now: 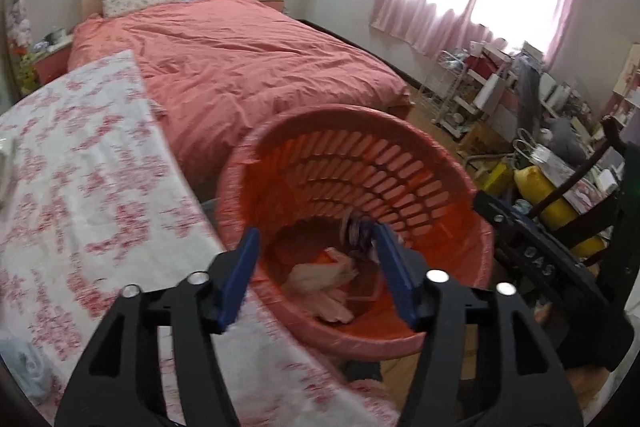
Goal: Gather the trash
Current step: 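Open both tools to drop the cloth and packet into the basket, then grasp the grey-blue sock on the bed with the right tool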
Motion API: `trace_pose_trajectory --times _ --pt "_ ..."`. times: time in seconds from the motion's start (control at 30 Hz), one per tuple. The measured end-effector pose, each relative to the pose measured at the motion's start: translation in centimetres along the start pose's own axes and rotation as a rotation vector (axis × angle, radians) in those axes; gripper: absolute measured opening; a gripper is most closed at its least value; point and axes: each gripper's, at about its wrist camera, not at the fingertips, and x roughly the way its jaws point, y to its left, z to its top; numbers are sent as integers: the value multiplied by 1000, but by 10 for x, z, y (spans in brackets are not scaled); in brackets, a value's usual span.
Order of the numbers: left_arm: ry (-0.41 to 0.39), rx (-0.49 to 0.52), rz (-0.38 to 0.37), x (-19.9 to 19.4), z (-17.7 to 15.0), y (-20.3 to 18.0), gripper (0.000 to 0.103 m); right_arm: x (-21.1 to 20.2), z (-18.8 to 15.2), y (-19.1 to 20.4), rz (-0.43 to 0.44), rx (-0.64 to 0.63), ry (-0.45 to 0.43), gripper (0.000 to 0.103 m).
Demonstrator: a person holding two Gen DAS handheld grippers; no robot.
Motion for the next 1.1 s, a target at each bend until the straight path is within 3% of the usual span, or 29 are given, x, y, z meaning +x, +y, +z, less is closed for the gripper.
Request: trace_pose_trajectory --times 0.23,0.47,0.8,1.1 --pt "-31 1 114 -30 -9 30 73 -15 -6 12 -14 -51 -10 49" --pt "-62 -44 233 -67 -21 76 75 -31 -18 51 38 -131 3 50" --pt "-105 -214 369 -127 -55 167 82 -58 -58 159 192 -349 40 60" --pt "-163 -317 578 -181 -91 243 87 -80 -118 264 403 -544 109 61"
